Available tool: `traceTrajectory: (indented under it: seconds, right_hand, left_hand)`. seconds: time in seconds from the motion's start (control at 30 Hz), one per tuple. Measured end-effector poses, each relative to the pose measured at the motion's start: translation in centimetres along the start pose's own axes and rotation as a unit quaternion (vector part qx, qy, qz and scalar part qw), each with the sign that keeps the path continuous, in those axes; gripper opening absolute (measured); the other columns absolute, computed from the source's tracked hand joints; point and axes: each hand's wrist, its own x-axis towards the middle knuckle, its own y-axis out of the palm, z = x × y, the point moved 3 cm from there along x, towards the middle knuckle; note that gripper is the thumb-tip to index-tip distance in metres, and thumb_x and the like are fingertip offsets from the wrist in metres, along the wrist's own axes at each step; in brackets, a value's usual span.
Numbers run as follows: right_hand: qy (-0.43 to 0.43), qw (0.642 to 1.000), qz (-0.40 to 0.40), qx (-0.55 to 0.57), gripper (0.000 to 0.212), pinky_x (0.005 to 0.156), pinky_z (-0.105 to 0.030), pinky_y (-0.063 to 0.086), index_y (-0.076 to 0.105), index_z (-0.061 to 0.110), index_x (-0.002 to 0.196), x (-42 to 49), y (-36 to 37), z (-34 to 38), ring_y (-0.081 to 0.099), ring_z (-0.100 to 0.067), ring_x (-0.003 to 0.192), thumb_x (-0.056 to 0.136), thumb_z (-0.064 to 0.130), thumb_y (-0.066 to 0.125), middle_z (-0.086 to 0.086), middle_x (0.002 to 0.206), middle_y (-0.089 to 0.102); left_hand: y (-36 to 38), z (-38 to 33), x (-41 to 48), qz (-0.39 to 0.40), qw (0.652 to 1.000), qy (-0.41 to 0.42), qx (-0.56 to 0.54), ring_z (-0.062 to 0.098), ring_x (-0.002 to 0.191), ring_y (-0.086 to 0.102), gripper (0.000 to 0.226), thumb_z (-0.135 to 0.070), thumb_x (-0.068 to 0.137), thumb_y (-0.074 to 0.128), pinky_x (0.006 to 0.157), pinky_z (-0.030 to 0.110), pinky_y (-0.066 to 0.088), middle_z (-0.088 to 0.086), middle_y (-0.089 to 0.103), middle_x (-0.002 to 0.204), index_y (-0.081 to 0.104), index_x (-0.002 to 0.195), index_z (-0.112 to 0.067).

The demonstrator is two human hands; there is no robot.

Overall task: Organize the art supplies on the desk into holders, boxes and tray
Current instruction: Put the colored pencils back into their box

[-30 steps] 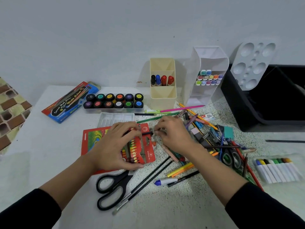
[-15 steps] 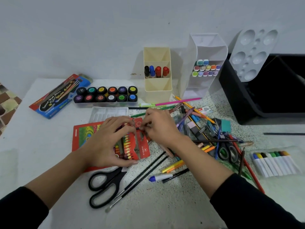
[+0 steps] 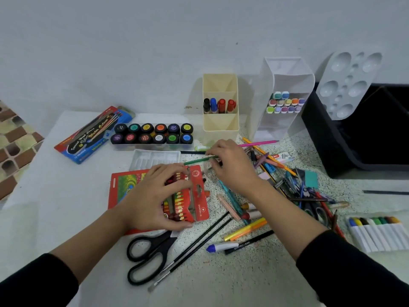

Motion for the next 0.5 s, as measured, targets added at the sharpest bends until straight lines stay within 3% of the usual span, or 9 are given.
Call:
traceTrajectory:
  seconds: [0.1,0.27,0.5]
  right_hand:
    - [-0.016,0.997,0.033,-0.068,0.019,0.084,-0.043,0.044,0.074,0.014,0.107,0.2,0.7,-0.2,0.054,-0.028,0.105,0.096,0.012,0.059,-0.003,0.103,0.066]
    - [-0.009,0.995,0.052,-0.089,0.012,0.081,-0.039,0.033,0.069,0.015,0.099,0.5,0.6,-0.4,0.046,-0.022,0.112,0.096,0.009,0.058,0.001,0.105,0.061]
    - [0.007,0.992,-0.031,-0.125,0.028,0.078,-0.033,0.024,0.062,0.018,0.098,-1.4,-1.3,-0.9,0.058,-0.022,0.088,0.081,-0.004,0.068,0.002,0.095,0.063]
  left_hand:
    - [0.0,0.0,0.0,0.008,1.0,0.0,-0.003,0.016,0.135,0.038,0.078,-0.078,0.069,0.073,0.109,0.04,0.034,-0.001,0.042,0.144,0.06,0.131,-0.032]
    - [0.2,0.3,-0.3,0.01,0.999,-0.038,-0.011,0.02,0.13,0.041,0.086,-0.082,0.063,0.074,0.105,0.044,0.043,-0.004,0.038,0.146,0.055,0.131,-0.032]
    - [0.3,0.5,-0.3,0.007,0.999,-0.047,-0.02,0.021,0.132,0.041,0.088,-0.084,0.061,0.073,0.103,0.048,0.046,-0.008,0.037,0.145,0.048,0.131,-0.036]
